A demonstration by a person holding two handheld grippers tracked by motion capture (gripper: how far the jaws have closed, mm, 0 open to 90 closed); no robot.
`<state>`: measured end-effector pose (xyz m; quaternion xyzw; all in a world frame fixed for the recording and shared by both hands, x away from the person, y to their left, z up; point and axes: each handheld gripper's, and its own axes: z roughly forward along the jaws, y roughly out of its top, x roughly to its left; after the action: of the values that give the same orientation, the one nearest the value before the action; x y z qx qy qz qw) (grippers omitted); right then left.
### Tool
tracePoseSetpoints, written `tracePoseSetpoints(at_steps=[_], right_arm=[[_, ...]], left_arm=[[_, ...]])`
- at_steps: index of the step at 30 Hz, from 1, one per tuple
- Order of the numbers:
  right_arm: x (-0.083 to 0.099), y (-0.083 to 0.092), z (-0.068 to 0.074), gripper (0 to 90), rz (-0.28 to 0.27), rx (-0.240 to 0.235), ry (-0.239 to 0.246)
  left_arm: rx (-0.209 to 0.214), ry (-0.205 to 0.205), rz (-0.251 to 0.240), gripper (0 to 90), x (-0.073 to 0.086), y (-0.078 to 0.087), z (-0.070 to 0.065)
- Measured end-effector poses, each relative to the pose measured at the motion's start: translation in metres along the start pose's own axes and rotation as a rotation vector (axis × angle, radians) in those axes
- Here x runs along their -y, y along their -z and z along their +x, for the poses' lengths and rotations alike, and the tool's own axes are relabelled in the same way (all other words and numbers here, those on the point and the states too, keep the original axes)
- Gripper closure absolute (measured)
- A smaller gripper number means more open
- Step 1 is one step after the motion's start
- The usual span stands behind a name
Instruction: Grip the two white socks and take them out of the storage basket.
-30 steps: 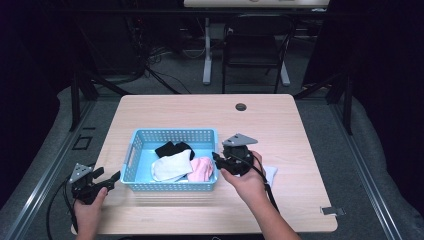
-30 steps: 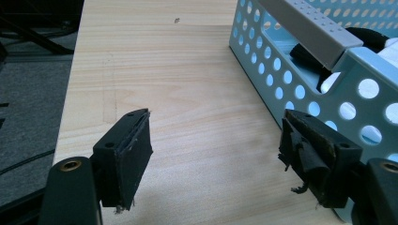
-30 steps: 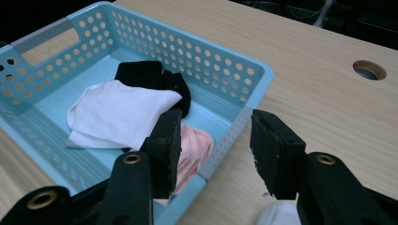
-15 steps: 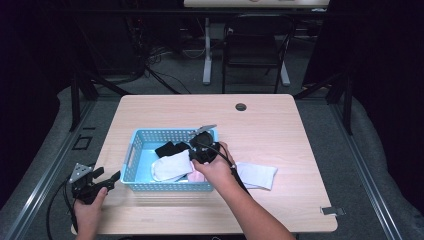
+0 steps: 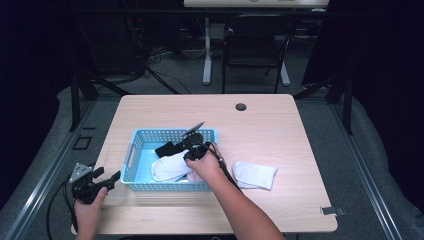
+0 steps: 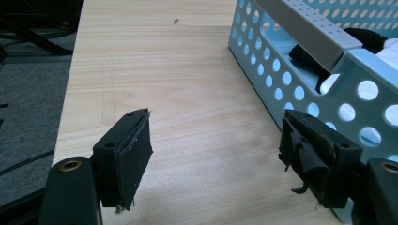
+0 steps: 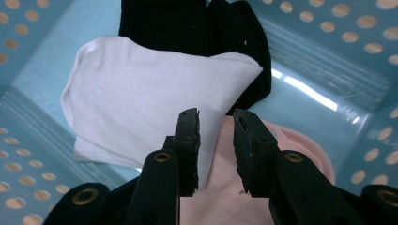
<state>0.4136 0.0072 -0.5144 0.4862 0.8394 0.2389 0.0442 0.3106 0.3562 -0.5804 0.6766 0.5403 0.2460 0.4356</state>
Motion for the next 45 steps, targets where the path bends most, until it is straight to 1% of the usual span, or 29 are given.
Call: tracePoseSetpoints(at_steps=[3, 4, 6, 7, 9, 10, 11, 12, 13, 14, 16, 17, 18, 19, 22, 24, 25, 26, 28, 30, 31, 33, 36, 37, 38, 41, 42, 45], right_arm=[[-0.001, -0.006, -0.001, 70.0, 0.024, -0.014, -0.031], [-0.002, -0.008, -0.003, 69.6, 0.055, -0.018, -0.030], [-0.002, -0.013, -0.003, 69.6, 0.047, -0.028, -0.066], [-0.004, -0.014, -0.004, 69.6, 0.085, -0.040, -0.060], [-0.003, -0.017, -0.004, 70.1, 0.070, -0.057, -0.080], [-0.004, -0.017, -0.005, 70.6, 0.089, -0.069, -0.065], [-0.004, -0.017, -0.004, 72.2, 0.090, -0.081, -0.065], [-0.004, -0.017, -0.002, 78.2, 0.077, -0.071, -0.049], [-0.004, -0.017, -0.002, 78.2, 0.077, -0.071, -0.049], [-0.004, -0.016, -0.002, 80.6, 0.072, -0.076, -0.040], [-0.002, -0.015, 0.000, 84.1, 0.037, -0.072, -0.032], [-0.001, -0.011, 0.002, 85.4, 0.020, -0.073, -0.008], [-0.001, -0.011, 0.002, 85.4, 0.020, -0.073, -0.008], [0.000, -0.009, 0.003, 85.7, -0.002, -0.076, 0.002], [0.004, 0.001, 0.011, 86.0, -0.085, -0.068, 0.055], [0.006, 0.009, 0.017, 86.3, -0.149, -0.082, 0.076], [0.006, 0.014, 0.019, 86.4, -0.168, -0.082, 0.110], [0.007, 0.019, 0.022, 86.6, -0.193, -0.083, 0.128], [0.010, 0.028, 0.028, 86.8, -0.244, -0.094, 0.162], [0.012, 0.037, 0.032, 86.9, -0.286, -0.107, 0.184], [0.014, 0.041, 0.034, 87.0, -0.316, -0.112, 0.200], [0.015, 0.047, 0.037, 87.1, -0.346, -0.107, 0.214], [0.018, 0.060, 0.040, 87.3, -0.401, -0.100, 0.242], [0.019, 0.064, 0.040, 87.4, -0.428, -0.099, 0.246], [0.019, 0.067, 0.040, 87.4, -0.432, -0.095, 0.255], [0.021, 0.079, 0.039, 87.6, -0.472, -0.080, 0.276], [0.022, 0.082, 0.038, 87.7, -0.487, -0.083, 0.272], [0.025, 0.093, 0.036, 88.0, -0.519, -0.085, 0.280]], left_arm=[[0.000, -0.001, -0.001, 25.3, 0.000, 0.000, 0.000], [0.000, 0.000, -0.002, 25.3, 0.000, 0.000, 0.000], [0.001, -0.001, -0.002, 25.3, 0.000, 0.000, 0.000], [0.001, -0.002, -0.002, 25.3, 0.000, 0.000, 0.000], [0.002, -0.002, -0.002, 25.3, 0.000, 0.000, 0.000], [0.002, -0.002, -0.001, 25.3, 0.000, 0.000, 0.000], [0.002, -0.002, -0.002, 25.3, 0.000, 0.000, 0.000], [0.002, -0.002, -0.002, 25.3, 0.000, 0.000, 0.000], [0.002, -0.002, -0.003, 25.3, 0.000, 0.000, 0.000], [0.001, -0.002, -0.003, 25.3, 0.000, 0.000, 0.000], [0.001, -0.001, -0.003, 25.3, 0.000, 0.000, 0.000], [0.001, -0.002, -0.003, 25.3, 0.000, 0.000, 0.000], [0.002, -0.002, -0.002, 25.3, 0.000, 0.000, 0.000], [0.002, -0.003, -0.002, 25.3, 0.000, 0.000, 0.000], [0.001, -0.003, -0.001, 25.3, 0.000, 0.000, 0.000], [0.000, -0.003, -0.001, 25.3, 0.000, 0.000, 0.000], [0.000, -0.003, -0.005, 25.3, 0.000, 0.000, 0.000], [0.000, -0.003, -0.005, 25.3, 0.000, 0.000, 0.000], [0.000, -0.005, 0.000, 25.3, 0.000, 0.000, -0.001], [-0.001, -0.005, 0.000, 25.3, 0.000, 0.000, -0.001], [-0.001, -0.004, 0.000, 25.3, 0.000, 0.000, -0.001], [0.000, -0.005, 0.000, 25.3, 0.000, 0.000, -0.001], [-0.001, -0.005, 0.000, 25.3, 0.000, 0.000, -0.001], [-0.001, -0.005, 0.000, 25.3, 0.000, 0.000, -0.001], [-0.001, -0.006, 0.000, 25.3, 0.000, 0.000, -0.001], [-0.002, -0.005, 0.001, 25.3, 0.000, 0.000, -0.001], [-0.002, -0.005, 0.000, 25.3, 0.000, 0.000, -0.001], [-0.002, -0.005, 0.000, 25.3, 0.000, 0.000, -0.001]])
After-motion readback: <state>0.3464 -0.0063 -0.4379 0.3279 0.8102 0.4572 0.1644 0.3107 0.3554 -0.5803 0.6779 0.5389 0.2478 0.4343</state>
